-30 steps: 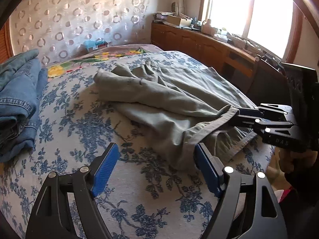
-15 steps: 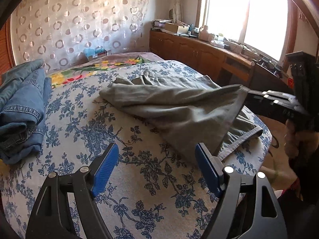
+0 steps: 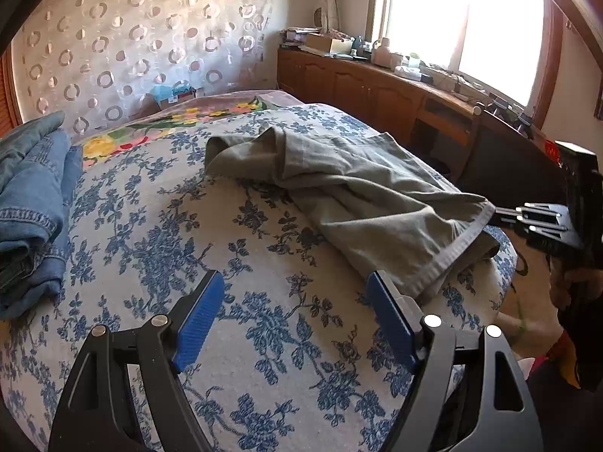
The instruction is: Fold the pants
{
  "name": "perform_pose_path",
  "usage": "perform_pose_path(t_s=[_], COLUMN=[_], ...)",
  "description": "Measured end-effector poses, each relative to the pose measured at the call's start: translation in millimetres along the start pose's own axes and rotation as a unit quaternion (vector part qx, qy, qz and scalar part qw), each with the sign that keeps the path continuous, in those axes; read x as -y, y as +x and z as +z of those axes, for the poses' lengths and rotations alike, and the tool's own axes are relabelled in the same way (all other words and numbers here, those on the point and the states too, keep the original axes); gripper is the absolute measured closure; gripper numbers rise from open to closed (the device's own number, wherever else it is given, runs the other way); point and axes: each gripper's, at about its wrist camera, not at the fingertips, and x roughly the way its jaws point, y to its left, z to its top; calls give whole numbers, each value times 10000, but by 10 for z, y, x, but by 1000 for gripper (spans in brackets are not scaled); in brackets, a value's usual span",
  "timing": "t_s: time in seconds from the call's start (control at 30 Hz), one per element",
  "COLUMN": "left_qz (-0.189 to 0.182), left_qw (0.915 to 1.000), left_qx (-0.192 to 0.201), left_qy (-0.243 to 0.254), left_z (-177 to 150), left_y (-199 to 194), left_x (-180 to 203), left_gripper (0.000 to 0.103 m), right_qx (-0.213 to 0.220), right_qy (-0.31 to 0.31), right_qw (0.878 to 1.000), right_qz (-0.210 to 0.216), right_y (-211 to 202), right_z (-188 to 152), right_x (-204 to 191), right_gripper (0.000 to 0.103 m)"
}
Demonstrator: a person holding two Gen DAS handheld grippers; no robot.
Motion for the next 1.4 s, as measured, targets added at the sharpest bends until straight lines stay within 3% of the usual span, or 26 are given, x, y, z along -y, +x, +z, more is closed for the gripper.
perform_pose_path(t_s=[0.13, 0.27, 0.47, 0.87, 1.4], left_qz=[-22, -44, 9, 304, 476], left_qw=[10000, 10000, 9999, 9994, 9979], left_qx=[27, 54, -19, 26, 68], left_qy=[38, 70, 110, -143, -425], left_z=[86, 175, 211, 154, 110], left_y=[59, 136, 306, 346, 278], left_x=[61, 125, 168, -78, -469], left_gripper=[24, 24, 23, 23, 24], right_qx=[-31, 79, 305, 328, -333], right_qy=[-23, 11, -27, -788, -1499], right_qw=[9999, 9998, 9994, 9955, 9868], right_qz=[-93, -168, -181, 414, 518], right_y=[-144, -358, -266, 406, 1264], right_z=[-20, -10, 194, 750, 1230], right_x=[68, 157, 135, -578, -1040], right_gripper=[97, 87, 73, 72, 68])
